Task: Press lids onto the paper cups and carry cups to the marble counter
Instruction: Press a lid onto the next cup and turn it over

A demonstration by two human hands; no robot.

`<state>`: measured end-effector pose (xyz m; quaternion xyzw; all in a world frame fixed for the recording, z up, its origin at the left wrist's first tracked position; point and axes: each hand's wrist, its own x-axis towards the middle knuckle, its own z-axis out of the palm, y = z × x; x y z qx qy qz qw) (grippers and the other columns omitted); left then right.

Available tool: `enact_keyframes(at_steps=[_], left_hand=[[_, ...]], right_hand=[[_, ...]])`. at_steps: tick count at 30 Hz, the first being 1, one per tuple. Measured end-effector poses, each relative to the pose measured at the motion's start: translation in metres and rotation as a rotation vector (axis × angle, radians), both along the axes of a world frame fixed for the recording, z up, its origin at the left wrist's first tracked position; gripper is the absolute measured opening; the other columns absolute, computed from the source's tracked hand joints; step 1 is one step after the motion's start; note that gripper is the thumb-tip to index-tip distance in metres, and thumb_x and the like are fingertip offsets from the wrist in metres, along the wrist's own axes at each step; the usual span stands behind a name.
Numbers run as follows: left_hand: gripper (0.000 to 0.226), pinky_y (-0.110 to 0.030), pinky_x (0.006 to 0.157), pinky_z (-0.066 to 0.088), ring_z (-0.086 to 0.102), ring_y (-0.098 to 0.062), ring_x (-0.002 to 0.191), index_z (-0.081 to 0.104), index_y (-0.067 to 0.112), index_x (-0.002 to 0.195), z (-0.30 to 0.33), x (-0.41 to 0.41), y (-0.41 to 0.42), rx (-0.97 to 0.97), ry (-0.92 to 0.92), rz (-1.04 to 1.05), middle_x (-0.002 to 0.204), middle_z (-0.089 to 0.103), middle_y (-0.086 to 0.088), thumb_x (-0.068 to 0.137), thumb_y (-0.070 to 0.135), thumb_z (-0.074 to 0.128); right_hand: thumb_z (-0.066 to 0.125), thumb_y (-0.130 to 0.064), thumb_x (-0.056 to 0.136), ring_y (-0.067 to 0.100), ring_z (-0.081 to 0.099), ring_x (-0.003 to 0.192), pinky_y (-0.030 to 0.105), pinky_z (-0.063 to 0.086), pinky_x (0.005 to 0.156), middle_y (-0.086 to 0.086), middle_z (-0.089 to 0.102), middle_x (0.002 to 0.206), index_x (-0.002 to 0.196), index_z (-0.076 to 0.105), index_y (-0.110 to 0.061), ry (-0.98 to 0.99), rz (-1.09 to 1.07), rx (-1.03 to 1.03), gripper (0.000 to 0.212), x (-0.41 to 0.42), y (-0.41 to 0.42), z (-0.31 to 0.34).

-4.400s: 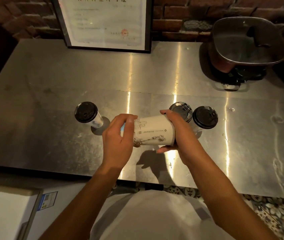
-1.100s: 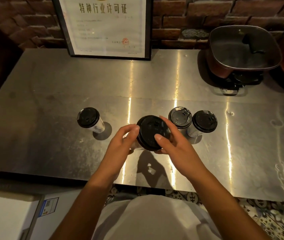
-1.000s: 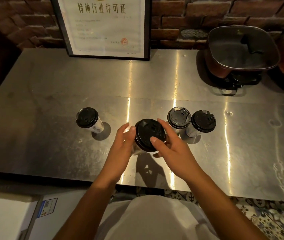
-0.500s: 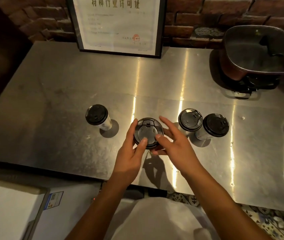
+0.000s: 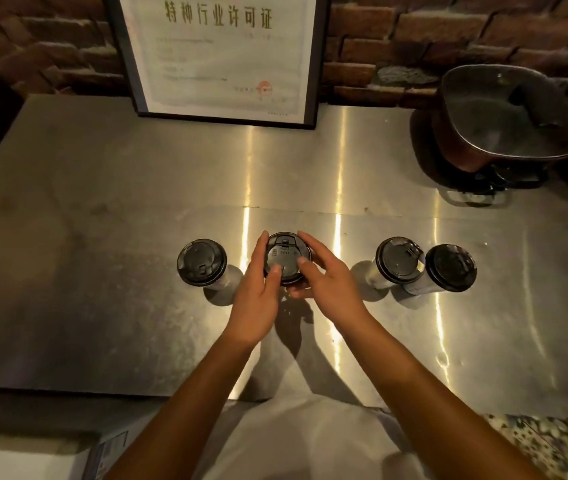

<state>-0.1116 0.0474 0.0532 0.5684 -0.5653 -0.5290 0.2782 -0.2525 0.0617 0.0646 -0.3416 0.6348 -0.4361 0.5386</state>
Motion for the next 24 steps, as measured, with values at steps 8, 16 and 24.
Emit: enact_keyframes(at_steps=[8, 16, 24], left_hand=[[0.061, -0.026, 0.111, 0.034, 0.036, -0.013, 0.145, 0.009, 0.054, 0.154, -0.029, 0.017, -0.024, 0.045, -0.001, -0.131, 0.161, 0.033, 0.006, 0.107, 0.031, 0.041], [0.06, -0.034, 0.116, 0.035, 0.036, -0.013, 0.144, 0.011, 0.06, 0.149, -0.044, 0.021, -0.027, 0.046, -0.046, -0.143, 0.161, 0.033, 0.006, 0.107, 0.03, 0.04], [0.056, -0.028, 0.107, 0.035, 0.037, -0.009, 0.138, 0.014, 0.057, 0.149, -0.044, 0.018, -0.026, 0.073, -0.059, -0.081, 0.16, 0.033, 0.007, 0.108, 0.028, 0.038]], right_hand=[[0.054, -0.023, 0.105, 0.03, 0.068, 0.113, 0.042, 0.065, 0.079, 0.0, 0.056, 0.145, 0.144, 0.051, -0.045, 0.06, -0.057, 0.104, 0.045, 0.02, -0.016, -0.023], [0.05, -0.031, 0.107, 0.029, 0.073, 0.104, 0.046, 0.066, 0.071, -0.001, 0.056, 0.146, 0.148, 0.041, -0.053, 0.17, 0.014, 0.199, 0.047, 0.026, -0.016, -0.034], [0.048, -0.039, 0.107, 0.032, 0.07, 0.107, 0.045, 0.066, 0.07, -0.002, 0.052, 0.15, 0.149, 0.03, -0.058, 0.25, 0.186, 0.217, 0.05, 0.013, -0.014, -0.036]])
